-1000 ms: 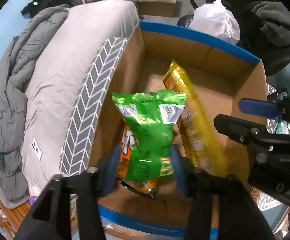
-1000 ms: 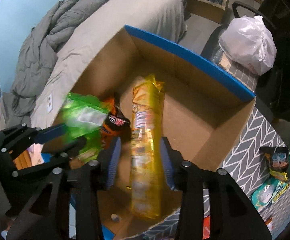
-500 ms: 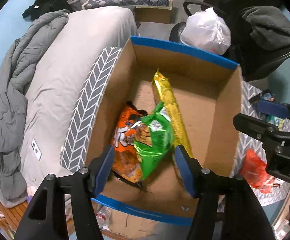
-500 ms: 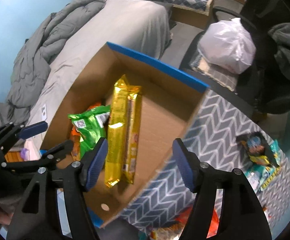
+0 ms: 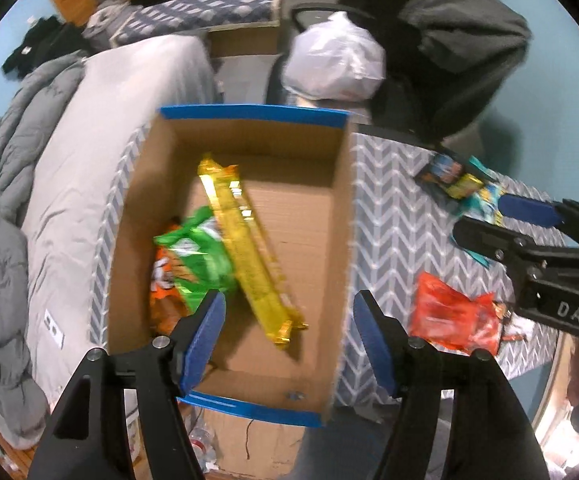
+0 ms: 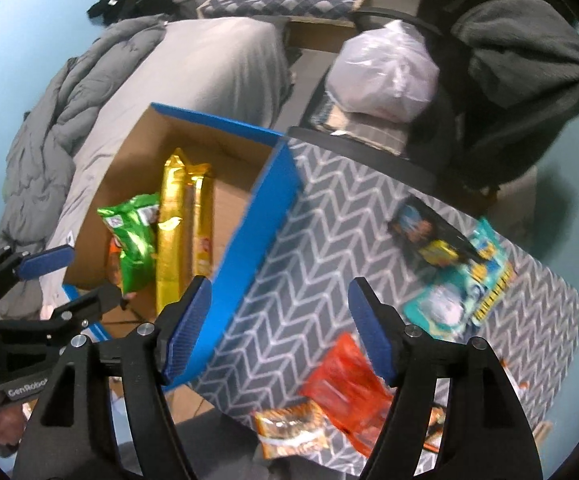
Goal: Organize snacks
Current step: 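Move both open tools back over the snacks on the table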
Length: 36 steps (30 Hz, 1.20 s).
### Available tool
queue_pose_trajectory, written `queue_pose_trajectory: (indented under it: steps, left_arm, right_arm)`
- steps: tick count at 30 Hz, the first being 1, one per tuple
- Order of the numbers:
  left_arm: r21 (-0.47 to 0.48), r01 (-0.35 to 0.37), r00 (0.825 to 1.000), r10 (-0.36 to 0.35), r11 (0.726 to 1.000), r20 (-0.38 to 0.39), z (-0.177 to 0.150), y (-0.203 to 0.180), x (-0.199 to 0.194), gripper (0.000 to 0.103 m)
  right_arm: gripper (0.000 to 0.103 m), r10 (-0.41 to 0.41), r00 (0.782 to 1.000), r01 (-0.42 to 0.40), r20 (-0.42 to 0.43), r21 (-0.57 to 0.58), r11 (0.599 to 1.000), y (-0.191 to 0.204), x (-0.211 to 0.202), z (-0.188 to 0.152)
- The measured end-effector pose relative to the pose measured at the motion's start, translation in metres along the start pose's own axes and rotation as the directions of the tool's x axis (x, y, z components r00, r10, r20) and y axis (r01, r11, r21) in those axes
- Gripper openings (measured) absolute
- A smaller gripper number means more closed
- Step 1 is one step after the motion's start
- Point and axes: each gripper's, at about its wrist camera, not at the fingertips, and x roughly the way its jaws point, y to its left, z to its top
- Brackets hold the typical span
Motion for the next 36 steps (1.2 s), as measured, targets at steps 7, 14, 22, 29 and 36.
queue_pose_trajectory:
  steps: [7,14,22,29,36]
  left_arm:
    - [0.139,0.013,1.000,-0.012,0.990,-0.010,-0.007,-0.052,0.000,0.068]
    - [0.215,0.018,1.000,-0.017,0.976,-0.005,-0.012,-0.086,-0.001,0.068]
    - [0.285,0.023,1.000,-0.021,0.958,-0.013,-0.015,-0.117,0.002,0.070]
    - [0.372,0.010,1.000,-0.005,0.928,-0.014,-0.020,-0.143,0.014,0.075]
    - [0.449,-0.016,1.000,0.026,0.893,-0.016,-0.029,-0.162,0.034,0.075]
  right_arm:
    - [0.072,-0.036,0.999,0.036,0.002,0.084,0.996,-0.040,-0.019,-0.031]
    - [0.074,-0.072,0.997,0.072,-0.006,0.188,0.980,-0.085,-0.036,-0.069]
    - [0.076,-0.109,0.994,0.112,-0.025,0.293,0.949,-0.128,-0.048,-0.110]
    - [0.080,-0.159,0.985,0.173,-0.070,0.377,0.910,-0.168,-0.046,-0.143]
    - [0.080,-0.188,0.973,0.227,-0.132,0.443,0.867,-0.209,-0.025,-0.171]
